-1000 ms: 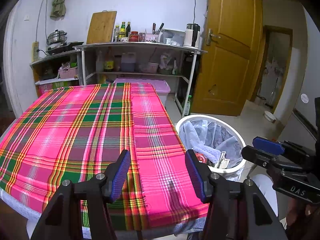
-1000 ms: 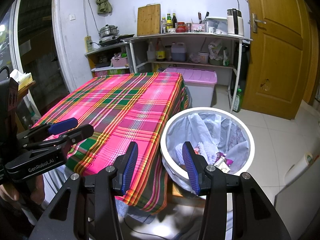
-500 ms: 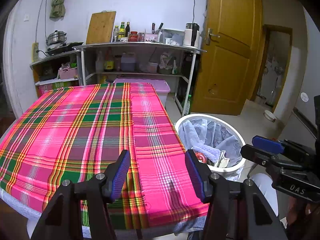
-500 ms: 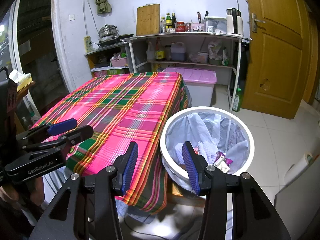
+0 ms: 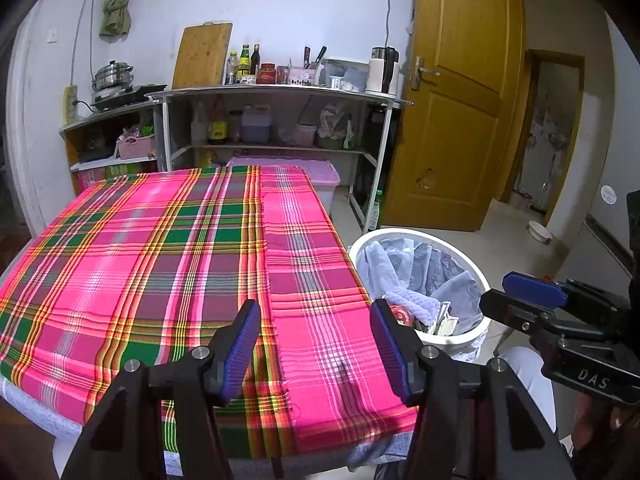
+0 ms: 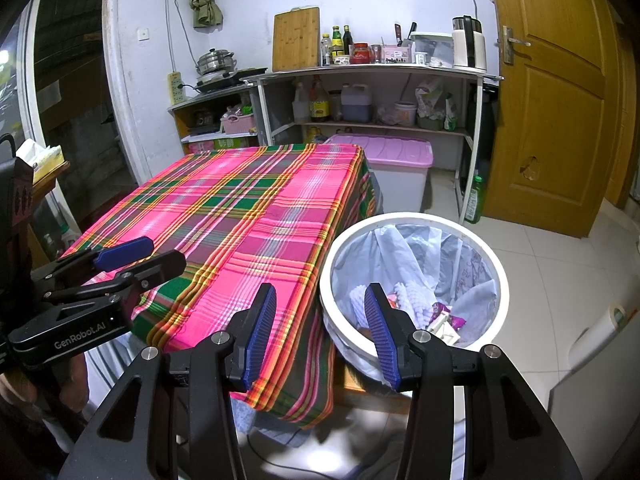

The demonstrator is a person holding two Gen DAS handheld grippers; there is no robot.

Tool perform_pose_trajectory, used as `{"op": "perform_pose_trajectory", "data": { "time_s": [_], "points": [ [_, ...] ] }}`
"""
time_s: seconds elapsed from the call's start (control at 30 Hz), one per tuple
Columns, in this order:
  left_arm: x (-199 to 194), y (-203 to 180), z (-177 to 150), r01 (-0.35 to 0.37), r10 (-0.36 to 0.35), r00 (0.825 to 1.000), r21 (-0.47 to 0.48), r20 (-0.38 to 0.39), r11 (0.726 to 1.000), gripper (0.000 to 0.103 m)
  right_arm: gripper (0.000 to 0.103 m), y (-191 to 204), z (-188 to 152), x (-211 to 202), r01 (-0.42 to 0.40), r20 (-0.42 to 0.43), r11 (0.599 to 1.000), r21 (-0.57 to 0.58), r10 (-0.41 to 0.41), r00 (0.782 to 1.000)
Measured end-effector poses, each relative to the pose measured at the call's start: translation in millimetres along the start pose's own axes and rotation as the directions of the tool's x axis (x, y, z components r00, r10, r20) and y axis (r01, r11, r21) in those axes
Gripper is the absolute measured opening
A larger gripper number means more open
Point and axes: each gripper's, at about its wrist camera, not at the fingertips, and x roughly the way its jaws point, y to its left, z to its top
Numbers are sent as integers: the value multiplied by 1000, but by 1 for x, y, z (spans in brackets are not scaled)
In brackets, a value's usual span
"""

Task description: Collect trash

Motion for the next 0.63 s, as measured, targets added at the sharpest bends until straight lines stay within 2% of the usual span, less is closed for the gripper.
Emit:
{"op": "perform_pose_trajectory", "data": {
  "time_s": [0.63],
  "points": [
    [-2,7,-3,0,0,1000,-13,-6,1000,56,47,-2,-3,2,3,-4,1000,1,-3,1000]
  ]
}}
